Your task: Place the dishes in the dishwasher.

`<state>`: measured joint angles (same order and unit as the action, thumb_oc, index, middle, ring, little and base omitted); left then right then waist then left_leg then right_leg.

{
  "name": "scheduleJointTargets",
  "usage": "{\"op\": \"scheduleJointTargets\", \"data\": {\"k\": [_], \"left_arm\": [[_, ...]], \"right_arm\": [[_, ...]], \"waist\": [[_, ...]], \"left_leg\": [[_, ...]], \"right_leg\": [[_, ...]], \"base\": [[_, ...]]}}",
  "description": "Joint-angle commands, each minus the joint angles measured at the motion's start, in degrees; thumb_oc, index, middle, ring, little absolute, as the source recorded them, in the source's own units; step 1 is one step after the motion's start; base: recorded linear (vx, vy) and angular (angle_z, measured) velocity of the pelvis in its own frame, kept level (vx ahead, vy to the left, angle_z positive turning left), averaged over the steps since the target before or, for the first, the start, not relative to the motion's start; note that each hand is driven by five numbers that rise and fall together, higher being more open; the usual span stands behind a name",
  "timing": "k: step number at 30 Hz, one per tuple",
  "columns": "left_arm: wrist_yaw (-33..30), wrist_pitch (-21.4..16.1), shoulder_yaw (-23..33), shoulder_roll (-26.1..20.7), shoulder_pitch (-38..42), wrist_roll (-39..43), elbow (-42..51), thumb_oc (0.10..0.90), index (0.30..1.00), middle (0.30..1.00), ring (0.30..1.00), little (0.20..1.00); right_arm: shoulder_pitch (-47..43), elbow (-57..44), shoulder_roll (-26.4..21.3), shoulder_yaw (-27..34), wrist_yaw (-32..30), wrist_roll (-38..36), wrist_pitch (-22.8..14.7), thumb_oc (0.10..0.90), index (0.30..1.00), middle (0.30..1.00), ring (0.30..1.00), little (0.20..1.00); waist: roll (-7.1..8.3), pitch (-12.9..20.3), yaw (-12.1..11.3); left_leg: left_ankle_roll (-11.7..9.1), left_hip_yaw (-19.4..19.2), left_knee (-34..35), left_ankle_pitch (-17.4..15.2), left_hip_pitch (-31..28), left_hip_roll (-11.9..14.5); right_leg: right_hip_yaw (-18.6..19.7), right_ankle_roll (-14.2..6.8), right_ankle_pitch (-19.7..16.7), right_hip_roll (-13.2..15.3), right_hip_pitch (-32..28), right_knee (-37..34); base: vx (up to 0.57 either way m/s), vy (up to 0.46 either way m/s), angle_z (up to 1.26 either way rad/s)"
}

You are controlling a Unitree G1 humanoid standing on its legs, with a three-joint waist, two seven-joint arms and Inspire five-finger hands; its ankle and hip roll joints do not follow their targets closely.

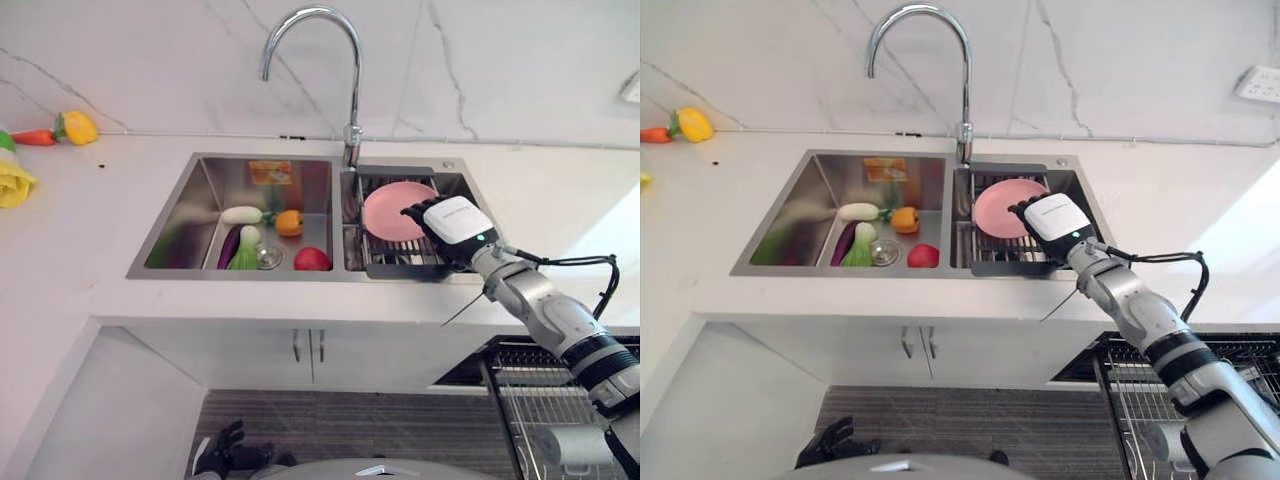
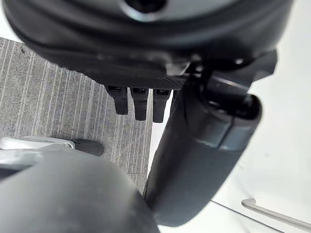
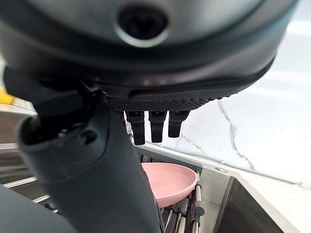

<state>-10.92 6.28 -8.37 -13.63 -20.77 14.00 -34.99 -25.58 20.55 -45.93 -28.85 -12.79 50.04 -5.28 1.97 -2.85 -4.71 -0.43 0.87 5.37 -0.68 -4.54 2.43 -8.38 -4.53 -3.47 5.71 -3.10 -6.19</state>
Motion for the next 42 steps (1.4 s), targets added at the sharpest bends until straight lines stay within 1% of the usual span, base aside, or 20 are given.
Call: {"op": "scheduleJointTargets", "data": {"k": [1, 3, 9, 13, 14, 15, 16, 17, 18, 26, 31, 36, 37, 39, 40, 41, 42], "left_arm": [[-2.00, -0.36, -4.89, -1.52, 2.00, -1.14, 0.74, 0.800, 0.900, 0.900, 0.900, 0.900], [-2.20, -0.27, -4.97, -1.58, 2.07, -0.95, 1.43, 0.800, 0.900, 0.900, 0.900, 0.900], [-2.34, -0.46, -5.03, -2.21, 1.91, -1.12, 2.95, 0.800, 0.900, 0.900, 0.900, 0.900], [-2.64, -0.63, -5.38, -2.46, 1.66, -0.69, 3.48, 0.800, 0.900, 0.900, 0.900, 0.900], [-2.83, -0.57, -5.46, -2.49, 1.70, -0.66, 3.63, 0.800, 0.900, 0.900, 0.900, 0.900], [-2.83, -0.57, -5.46, -2.49, 1.70, -0.66, 3.63, 0.800, 0.900, 0.900, 0.900, 0.900], [-3.05, -0.39, -5.51, -2.76, 1.84, -0.61, 3.76, 0.800, 0.900, 0.900, 0.900, 0.900], [-3.19, -0.42, -5.64, -3.02, 1.92, -0.66, 4.06, 0.800, 0.900, 0.900, 0.900, 0.900], [-3.47, -0.42, -5.62, -3.11, 1.92, -0.75, 4.42, 0.800, 0.900, 0.900, 0.900, 0.900], [-4.04, 0.27, -5.55, -3.43, 2.17, -1.12, 5.03, 0.800, 0.900, 0.900, 0.900, 0.900], [-4.21, 0.86, -5.72, -3.42, 2.73, -1.54, 5.10, 0.800, 0.900, 0.900, 0.900, 0.900], [-4.36, 1.04, -5.77, -3.29, 2.76, -1.57, 5.27, 0.800, 0.900, 0.900, 0.900, 0.900], [-4.33, 1.11, -5.69, -3.33, 2.68, -1.67, 5.25, 0.800, 0.900, 0.900, 0.900, 0.900], [-4.07, 1.05, -5.41, -3.50, 2.55, -1.90, 5.03, 0.800, 0.900, 0.900, 0.900, 0.900], [-4.06, 1.04, -5.49, -3.48, 2.59, -1.92, 5.02, 0.800, 0.900, 0.900, 0.900, 0.900], [-3.92, 0.98, -5.56, -3.53, 2.61, -2.03, 4.91, 0.800, 0.900, 0.900, 0.900, 0.900], [-3.80, 1.04, -5.47, -3.61, 2.56, -2.07, 4.44, 0.800, 0.900, 0.900, 0.900, 0.900]], "right_arm": [[-7.96, 3.43, -1.79, -1.05, -6.60, 2.89, 2.20, 0.800, 0.900, 0.900, 0.900, 0.900], [-7.74, 7.32, 0.21, -1.76, -8.93, 4.16, 3.53, 0.800, 0.900, 0.900, 0.900, 0.900], [-9.03, 12.94, 2.93, -3.78, -11.08, 4.82, 4.42, 0.800, 0.900, 0.900, 0.900, 0.900], [-10.50, 17.35, 4.91, -5.75, -13.63, 4.70, 5.43, 0.800, 0.900, 0.900, 0.900, 0.900], [-10.68, 18.32, 5.40, -6.18, -13.82, 4.71, 5.72, 0.728, 0.792, 0.792, 0.792, 0.792], [-10.68, 18.32, 5.40, -6.18, -13.82, 4.71, 5.72, 0.728, 0.792, 0.792, 0.792, 0.792], [-11.97, 21.79, 7.05, -7.87, -13.20, 4.19, 6.49, 0.538, 0.507, 0.507, 0.507, 0.507], [-12.48, 22.19, 7.18, -8.33, -12.95, 4.31, 6.85, 0.453, 0.380, 0.380, 0.380, 0.380], [-12.90, 22.25, 7.43, -8.59, -13.01, 4.45, 7.10, 0.400, 0.300, 0.300, 0.300, 0.300], [-13.12, 25.32, 8.10, -9.98, -12.49, 4.04, 7.26, 0.400, 0.300, 0.300, 0.300, 0.300], [-12.64, 24.58, 6.89, -9.29, -13.95, 3.82, 7.16, 0.400, 0.300, 0.300, 0.300, 0.300], [-11.88, 21.07, 4.62, -6.72, -15.02, 3.20, 7.09, 0.400, 0.300, 0.300, 0.300, 0.300], [-11.61, 19.28, 3.71, -5.63, -15.25, 2.92, 6.94, 0.400, 0.300, 0.300, 0.300, 0.300], [-11.36, 12.31, -0.03, -3.20, -14.47, 2.76, 5.99, 0.400, 0.300, 0.300, 0.300, 0.300], [-11.07, 11.82, -0.31, -2.92, -14.19, 2.77, 6.01, 0.400, 0.300, 0.300, 0.300, 0.300], [-10.51, 10.21, -1.62, -2.22, -13.90, 2.82, 5.47, 0.400, 0.300, 0.300, 0.300, 0.300], [-10.50, 4.68, -4.31, 0.01, -13.57, 2.37, 4.69, 0.400, 0.300, 0.300, 0.300, 0.300]], "waist": [[-1.74, 1.10, -2.74], [-1.90, 0.98, -3.20], [-1.98, 0.87, -3.87], [-2.18, 0.79, -4.49], [-2.21, 0.78, -4.71], [-2.21, 0.78, -4.71], [-2.21, 0.79, -5.01], [-2.25, 0.80, -5.24], [-2.26, 0.79, -5.30], [-2.23, 0.94, -5.91], [-2.11, 1.11, -5.96], [-2.05, 1.14, -5.63], [-2.01, 1.14, -5.45], [-1.92, 1.18, -4.71], [-1.97, 1.15, -4.78], [-1.99, 1.15, -4.58], [-2.01, 1.24, -3.91]], "left_leg": [[-3.55, 2.11, -0.37, 0.63, 1.50, 0.71], [-3.56, 2.36, -0.37, 0.72, 1.67, 0.69], [-3.68, 3.04, -0.37, 0.93, 1.99, 0.62], [-3.77, 3.57, -0.37, 1.14, 2.23, 0.62], [-3.80, 3.71, -0.37, 1.18, 2.29, 0.63], [-3.80, 3.71, -0.37, 1.18, 2.29, 0.63], [-3.81, 4.10, -0.37, 1.28, 2.50, 0.56], [-3.81, 4.24, -0.37, 1.31, 2.57, 0.54], [-3.81, 4.43, -0.37, 1.35, 2.64, 0.51], [-3.88, 5.57, -0.37, 1.59, 2.94, 0.34], [-3.96, 6.13, -0.37, 1.64, 3.12, 0.21], [-3.94, 6.24, -0.37, 1.63, 3.18, 0.16], [-3.93, 6.19, -0.37, 1.63, 3.14, 0.12], [-3.94, 6.06, -0.37, 1.56, 3.02, 0.19], [-3.94, 6.07, -0.37, 1.56, 3.01, 0.19], [-3.92, 6.02, -0.37, 1.51, 2.90, 0.19], [-3.90, 5.69, -0.37, 1.42, 2.69, 0.26]], "right_leg": [[-2.64, -2.90, 4.19, 0.92, -3.50, 1.19], [-2.84, -2.86, 4.30, 0.83, -3.55, 1.19], [-3.35, -2.82, 4.50, 0.74, -3.54, 1.19], [-3.79, -2.76, 4.61, 0.73, -3.47, 1.19], [-3.94, -2.76, 4.60, 0.78, -3.50, 1.19], [-3.94, -2.76, 4.60, 0.78, -3.50, 1.19], [-4.30, -2.67, 4.70, 0.79, -3.52, 1.19], [-4.48, -2.65, 4.76, 0.78, -3.54, 1.19], [-4.61, -2.63, 4.78, 0.78, -3.56, 1.19], [-5.57, -2.63, 4.93, 0.79, -3.73, 1.19], [-6.25, -2.60, 5.04, 0.80, -3.95, 1.19], [-6.35, -2.60, 5.04, 0.89, -4.00, 1.19], [-6.30, -2.61, 4.98, 0.94, -3.96, 1.19], [-6.05, -2.57, 4.94, 0.95, -3.93, 1.19], [-6.06, -2.57, 4.94, 0.95, -3.94, 1.19], [-5.90, -2.54, 4.98, 0.93, -3.96, 1.19], [-5.59, -2.55, 4.90, 0.94, -3.93, 1.19]], "base": [[0.00, -0.005, 0.07], [0.00, -0.005, 0.06], [0.00, -0.001, 0.07], [0.00, 0.001, 0.01], [0.00, 0.003, 0.03], [0.00, 0.000, 0.00], [0.00, 0.000, 0.00], [0.00, -0.010, 0.04], [0.00, -0.005, 0.10], [0.00, 0.002, 0.08], [-0.01, -0.001, 0.11], [0.00, 0.002, 0.04], [0.00, 0.000, 0.00], [0.00, 0.000, 0.00], [0.00, 0.000, 0.00], [0.00, 0.000, 0.00], [0.00, 0.005, -0.04]]}}
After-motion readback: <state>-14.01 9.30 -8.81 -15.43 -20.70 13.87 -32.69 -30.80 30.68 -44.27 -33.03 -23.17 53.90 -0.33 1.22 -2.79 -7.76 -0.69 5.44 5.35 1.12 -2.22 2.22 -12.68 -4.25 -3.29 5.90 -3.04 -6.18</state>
